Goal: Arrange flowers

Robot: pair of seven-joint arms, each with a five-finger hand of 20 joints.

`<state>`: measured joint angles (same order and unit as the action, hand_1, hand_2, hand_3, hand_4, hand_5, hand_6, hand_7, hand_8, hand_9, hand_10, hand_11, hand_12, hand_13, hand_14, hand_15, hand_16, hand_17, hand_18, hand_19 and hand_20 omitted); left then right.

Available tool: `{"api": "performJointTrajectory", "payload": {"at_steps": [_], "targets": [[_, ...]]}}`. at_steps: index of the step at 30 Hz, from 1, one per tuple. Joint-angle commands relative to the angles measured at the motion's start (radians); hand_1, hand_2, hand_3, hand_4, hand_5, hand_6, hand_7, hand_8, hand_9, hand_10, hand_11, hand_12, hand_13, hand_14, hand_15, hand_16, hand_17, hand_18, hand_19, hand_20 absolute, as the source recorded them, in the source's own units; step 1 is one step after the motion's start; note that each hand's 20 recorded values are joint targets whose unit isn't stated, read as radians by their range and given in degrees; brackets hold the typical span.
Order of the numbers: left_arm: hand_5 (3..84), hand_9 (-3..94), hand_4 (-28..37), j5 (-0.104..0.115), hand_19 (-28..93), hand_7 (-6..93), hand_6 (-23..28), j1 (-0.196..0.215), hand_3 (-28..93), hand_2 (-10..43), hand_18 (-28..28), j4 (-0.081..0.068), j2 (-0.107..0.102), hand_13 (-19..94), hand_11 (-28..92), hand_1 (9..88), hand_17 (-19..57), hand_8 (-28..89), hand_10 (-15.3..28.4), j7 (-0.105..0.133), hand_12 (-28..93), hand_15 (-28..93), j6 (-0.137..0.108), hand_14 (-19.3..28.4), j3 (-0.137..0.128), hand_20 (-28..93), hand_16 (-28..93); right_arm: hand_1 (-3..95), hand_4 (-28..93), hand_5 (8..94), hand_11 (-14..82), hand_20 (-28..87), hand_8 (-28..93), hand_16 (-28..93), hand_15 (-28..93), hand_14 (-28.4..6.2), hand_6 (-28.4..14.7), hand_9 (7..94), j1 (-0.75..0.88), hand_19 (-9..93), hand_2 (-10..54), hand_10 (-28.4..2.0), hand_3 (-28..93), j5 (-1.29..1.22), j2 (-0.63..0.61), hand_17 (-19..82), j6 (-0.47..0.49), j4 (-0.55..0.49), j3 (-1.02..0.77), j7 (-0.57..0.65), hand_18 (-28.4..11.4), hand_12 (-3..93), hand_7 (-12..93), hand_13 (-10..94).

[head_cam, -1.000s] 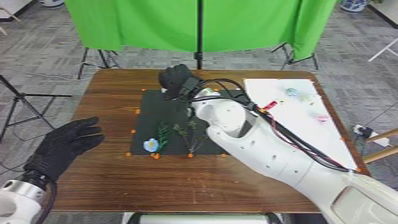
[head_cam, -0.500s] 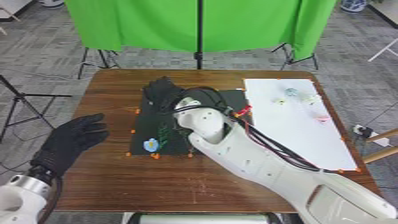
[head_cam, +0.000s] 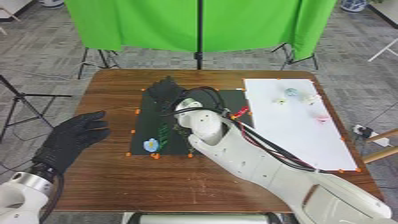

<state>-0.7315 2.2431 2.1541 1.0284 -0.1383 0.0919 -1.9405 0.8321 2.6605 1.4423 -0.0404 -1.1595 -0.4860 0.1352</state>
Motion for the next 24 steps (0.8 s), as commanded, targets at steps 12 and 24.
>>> {"api": "performJointTrajectory", "payload": {"at_steps": [12,24], "targets": [[35.7,31.5,-27.6,0.006,61,31.1,6.6,-0.006,76,6.5,23.0,-0.017,-0.015,26,40,25.9,-6.5,-15,15.8,-0.003,13,56,0.006,17.8,0.019,4,-7,43.0,-28,63.0,20.6,42,-13,30,56,-3.1,0.6,81.7,0.048,78,-6.8,-4.1,80,0.066,0.018,31,0.083,-0.004,-0.017,0.040,-15.9,38.7,49,73],[35.7,31.4,-27.7,0.001,61,31.2,6.6,0.001,76,6.6,23.0,-0.015,-0.004,26,40,25.9,-6.5,-15,15.8,0.001,13,56,0.006,17.9,0.014,4,-7,32.7,-28,62.0,34.9,43,-12,29,59,-3.9,1.4,75.6,0.016,78,-6.4,-6.8,82,-0.003,-0.001,30,0.040,-0.020,0.006,0.093,-16.5,24.6,40,71]]}}
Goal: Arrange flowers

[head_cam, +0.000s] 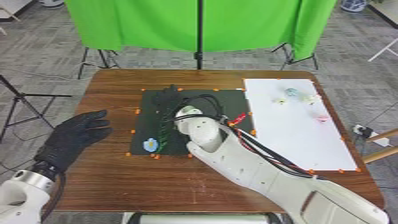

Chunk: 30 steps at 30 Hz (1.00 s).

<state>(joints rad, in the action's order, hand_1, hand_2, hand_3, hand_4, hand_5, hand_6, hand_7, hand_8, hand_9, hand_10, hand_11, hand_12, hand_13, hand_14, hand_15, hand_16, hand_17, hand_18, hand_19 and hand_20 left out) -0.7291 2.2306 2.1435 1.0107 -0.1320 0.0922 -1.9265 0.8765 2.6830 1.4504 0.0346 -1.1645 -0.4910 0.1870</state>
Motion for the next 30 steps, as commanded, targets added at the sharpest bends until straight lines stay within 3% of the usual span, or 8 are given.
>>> {"api": "performJointTrajectory", "payload": {"at_steps": [1,4,9,14,18,20,24,30], "targets": [[35.7,31.4,-27.7,-0.001,61,31.1,6.6,0.014,76,6.6,23.0,-0.004,0.016,26,40,25.9,-6.5,-15,15.8,-0.005,13,56,0.006,17.9,-0.001,4,-7,31.6,-28,61.9,35.2,43,-13,29,59,-4.0,1.6,75.1,-0.031,78,-6.4,-6.9,83,-0.029,-0.011,30,-0.039,-0.016,0.013,0.045,-16.6,24.1,39,71],[35.7,31.4,-27.6,-0.003,61,31.1,6.6,0.018,76,6.6,23.0,-0.002,0.022,26,40,25.9,-6.5,-15,15.8,-0.006,13,56,0.007,18.0,-0.004,4,-7,29.3,-28,61.5,35.7,43,-20,29,60,-4.1,1.8,73.8,-0.036,78,-6.3,-7.3,84,-0.045,-0.010,29,-0.058,-0.018,0.000,0.046,-16.7,23.3,37,70],[35.7,31.4,-27.5,-0.005,61,31.1,6.6,0.030,76,6.7,23.0,0.002,0.036,26,40,25.9,-6.5,-15,15.8,-0.009,13,56,0.005,17.9,-0.011,4,-7,26.8,-28,60.0,36.1,43,-22,29,61,-4.7,1.1,71.8,-0.035,78,-6.0,-8.3,84,-0.077,-0.016,29,-0.070,-0.052,-0.029,0.041,-16.9,23.3,37,70],[35.6,31.4,-27.6,-0.005,61,31.3,6.5,0.049,76,6.7,23.0,0.009,0.060,26,40,25.9,-6.4,-15,15.8,-0.013,13,56,0.004,17.9,-0.021,4,-7,23.6,-28,58.1,36.1,43,-21,29,62,-5.5,-0.3,68.8,-0.024,78,-3.9,-9.2,83,-0.175,-0.089,28,-0.040,-0.200,-0.069,0.044,-17.5,23.2,36,68],[35.6,31.4,-27.4,-0.004,61,31.3,6.6,0.058,76,6.7,23.0,0.011,0.085,26,40,25.8,-6.4,-16,15.8,-0.031,13,56,0.015,17.9,-0.031,4,-7,22.5,-28,53.4,37.2,43,-20,28,64,-6.4,-1.3,64.4,0.019,78,-3.0,-9.6,84,-0.222,-0.227,26,-0.028,-0.362,-0.150,0.035,-17.6,23.3,35,63],[35.7,31.4,-27.4,-0.005,61,31.2,6.6,0.074,76,6.7,23.0,0.016,0.093,26,40,25.9,-6.5,-15,15.8,-0.026,13,56,0.014,17.9,-0.038,4,-7,22.5,-28,51.2,37.5,43,-20,27,65,-7.1,-1.7,64.4,0.043,77,-2.8,-9.6,84,-0.253,-0.327,25,-0.043,-0.429,-0.186,0.057,-17.3,23.1,34,59],[35.6,31.4,-27.4,-0.005,61,31.2,6.6,0.089,76,6.6,23.0,0.021,0.105,26,40,25.8,-6.5,-15,15.8,-0.027,13,56,0.009,17.9,-0.052,4,-7,22.6,-28,41.8,37.0,39,-19,19,60,-8.7,-2.8,43.3,0.165,70,-3.5,-11.5,88,-0.337,-0.513,19,-0.014,-0.529,-0.346,0.099,-17.2,21.7,34,42],[35.6,31.4,-27.6,0.003,61,31.2,6.5,0.119,76,6.6,23.0,0.029,0.102,26,40,25.9,-6.5,-15,15.7,-0.014,13,56,-0.003,17.8,-0.064,4,-7,22.5,-28,30.5,28.8,31,-18,13,43,-11.5,-4.6,28.5,0.488,59,-5.2,-13.5,90,-0.410,-0.718,12,-0.068,-0.631,-0.659,0.172,-17.9,21.3,31,23]]}}
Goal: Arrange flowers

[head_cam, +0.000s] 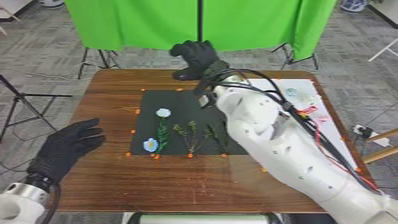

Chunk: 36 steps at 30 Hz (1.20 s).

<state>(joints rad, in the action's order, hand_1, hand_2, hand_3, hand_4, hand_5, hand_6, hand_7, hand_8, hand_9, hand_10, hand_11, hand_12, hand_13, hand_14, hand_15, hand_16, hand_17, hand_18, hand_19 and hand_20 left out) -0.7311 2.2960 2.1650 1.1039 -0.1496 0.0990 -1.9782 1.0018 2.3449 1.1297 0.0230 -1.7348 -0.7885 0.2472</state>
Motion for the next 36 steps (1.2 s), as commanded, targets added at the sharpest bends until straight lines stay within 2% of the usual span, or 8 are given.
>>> {"api": "performJointTrajectory", "payload": {"at_steps": [1,8,15,18,21,24,29,36], "targets": [[35.6,31.4,-27.6,0.004,61,31.2,6.5,0.057,76,6.6,23.0,0.008,0.013,26,40,25.9,-6.5,-15,15.7,0.003,13,56,-0.008,17.9,-0.016,4,-7,22.5,-28,29.2,26.8,28,-17,14,39,-11.9,-4.7,27.4,0.423,57,-5.9,-13.6,89,-0.076,-0.415,10,-0.061,-0.075,-0.420,0.120,-18.1,21.8,29,21],[35.6,31.4,-27.5,0.000,61,31.2,6.6,0.059,76,6.5,23.0,0.006,0.021,26,40,25.8,-6.5,-15,15.8,0.001,13,56,0.005,17.9,-0.017,4,-7,21.1,-28,24.2,17.0,19,-11,21,23,-12.6,-7.1,23.3,0.719,51,-9.1,-13.9,87,-0.126,-0.451,5,-0.023,-0.129,-0.711,0.211,-19.8,23.5,19,17],[35.7,31.4,-27.6,-0.004,61,31.1,6.6,0.065,76,6.5,23.0,0.005,0.028,26,40,25.8,-6.5,-15,15.8,0.006,13,56,0.014,17.9,-0.013,4,-7,21.9,-28,22.5,12.7,16,-10,23,17,-12.5,-7.6,20.5,0.798,48,-9.4,-13.8,87,-0.139,-0.447,3,0.041,-0.100,-0.788,0.179,-18.3,24.1,17,12],[35.7,31.4,-27.7,-0.006,61,31.1,6.6,0.067,76,6.6,23.0,0.005,0.034,26,40,25.9,-6.5,-15,15.8,0.004,13,56,0.019,17.8,-0.014,4,-7,22.7,-28,23.4,14.0,16,-10,24,19,-11.3,-7.3,22.4,0.804,49,-9.5,-13.0,87,-0.124,-0.453,4,0.050,-0.086,-0.783,0.184,-18.6,24.3,18,15],[35.7,31.4,-27.7,-0.007,61,31.0,6.7,0.070,76,6.6,23.1,0.006,0.034,26,40,25.9,-6.6,-15,15.8,0.007,13,56,0.021,17.8,-0.016,4,-7,24.4,-28,23.8,16.9,18,-11,21,31,-9.1,-7.0,23.7,0.808,54,-9.5,-12.4,88,-0.134,-0.454,8,0.074,-0.069,-0.783,0.191,-18.8,22.6,19,25],[35.7,31.3,-27.6,-0.007,61,31.1,6.6,0.068,76,6.6,23.0,0.006,0.032,26,40,25.8,-6.5,-15,15.8,0.004,13,56,0.020,17.9,-0.017,4,-7,25.6,-28,23.2,19.3,20,-12,19,37,-9.2,-6.3,24.6,0.805,57,-9.5,-12.4,88,-0.129,-0.458,9,0.062,-0.038,-0.767,0.197,-18.8,22.3,20,27],[35.7,31.3,-27.7,-0.006,61,31.2,6.6,0.067,76,6.6,23.0,0.007,0.030,26,40,25.9,-6.5,-15,15.8,0.001,13,56,0.017,17.9,-0.017,4,-7,27.2,-28,24.9,22.5,21,-15,15,40,-7.8,-6.3,24.8,0.795,60,-9.5,-8.3,89,-0.122,-0.463,12,0.006,0.029,-0.741,0.145,-18.0,20.8,24,32],[35.6,31.3,-27.6,-0.005,61,31.2,6.6,0.062,76,6.7,23.0,0.006,0.027,26,40,25.9,-6.5,-15,15.8,-0.004,13,56,0.015,17.9,-0.013,4,-7,30.4,-28,28.1,26.1,19,-19,12,44,-6.1,-3.2,30.9,0.741,63,-9.5,-6.0,89,-0.123,-0.463,16,-0.007,0.077,-0.689,0.086,-16.9,18.0,31,42]]}}
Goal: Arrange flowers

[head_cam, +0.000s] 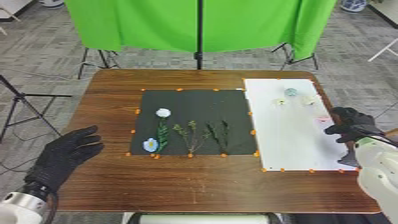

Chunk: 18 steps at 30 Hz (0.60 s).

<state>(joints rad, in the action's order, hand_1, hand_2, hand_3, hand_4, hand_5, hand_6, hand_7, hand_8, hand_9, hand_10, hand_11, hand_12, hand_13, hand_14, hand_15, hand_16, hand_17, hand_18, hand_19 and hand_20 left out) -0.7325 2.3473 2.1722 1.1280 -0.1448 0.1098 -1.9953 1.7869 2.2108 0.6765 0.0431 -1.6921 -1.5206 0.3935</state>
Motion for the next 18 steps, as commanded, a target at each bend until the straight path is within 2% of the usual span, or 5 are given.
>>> {"api": "performJointTrajectory", "payload": {"at_steps": [1,5,11,16,18], "targets": [[35.6,31.3,-27.6,-0.004,61,31.2,6.6,0.010,76,6.7,23.0,-0.002,0.003,26,40,25.8,-6.5,-15,15.8,-0.008,13,56,0.004,17.9,0.004,4,-7,31.3,-28,28.9,26.5,19,-20,12,45,-5.8,-2.7,32.5,-0.055,63,-9.5,-5.8,89,0.015,-0.013,17,-0.048,0.040,0.061,-0.060,-16.6,17.8,31,44],[35.7,31.3,-27.5,-0.005,61,31.3,6.5,0.010,76,6.6,23.0,-0.001,0.004,26,40,25.8,-6.5,-15,15.8,-0.009,13,56,0.004,17.9,0.004,4,-7,32.7,-28,30.7,27.4,19,-21,12,48,-5.0,-2.2,34.7,-0.092,66,-9.5,-6.5,90,0.022,-0.007,19,-0.061,0.044,0.098,-0.045,-15.4,17.6,32,48],[35.7,31.3,-27.5,-0.004,61,31.2,6.6,0.005,76,6.7,23.0,-0.003,0.004,26,40,25.8,-6.5,-16,15.8,-0.011,13,56,0.001,17.9,0.007,4,-7,31.6,-28,31.6,29.3,20,-20,13,53,-5.8,-4.9,34.1,-0.116,69,-9.5,-9.5,90,0.031,-0.001,20,-0.083,0.046,0.125,-0.061,-15.8,17.5,30,48],[35.7,31.4,-27.5,-0.004,61,31.3,6.6,0.010,76,6.7,23.0,-0.001,0.006,26,40,25.8,-6.5,-15,15.8,-0.006,13,56,0.000,17.9,0.006,4,-7,33.4,-28,34.3,33.0,22,-20,13,55,-5.8,-3.5,37.5,-0.130,71,-9.5,-9.5,89,0.049,-0.001,21,-0.082,0.058,0.149,-0.047,-15.8,18.0,31,53],[35.7,31.4,-27.5,-0.004,61,31.2,6.6,0.009,76,6.7,23.0,-0.001,0.007,26,40,25.8,-6.5,-16,15.8,-0.006,13,56,0.000,17.9,0.006,4,-7,35.1,-28,38.1,36.4,23,-21,13,55,-5.4,-1.6,42.6,-0.131,73,-9.5,-9.7,89,0.034,0.001,24,-0.064,0.062,0.147,-0.049,-15.9,18.1,32,57]]}}
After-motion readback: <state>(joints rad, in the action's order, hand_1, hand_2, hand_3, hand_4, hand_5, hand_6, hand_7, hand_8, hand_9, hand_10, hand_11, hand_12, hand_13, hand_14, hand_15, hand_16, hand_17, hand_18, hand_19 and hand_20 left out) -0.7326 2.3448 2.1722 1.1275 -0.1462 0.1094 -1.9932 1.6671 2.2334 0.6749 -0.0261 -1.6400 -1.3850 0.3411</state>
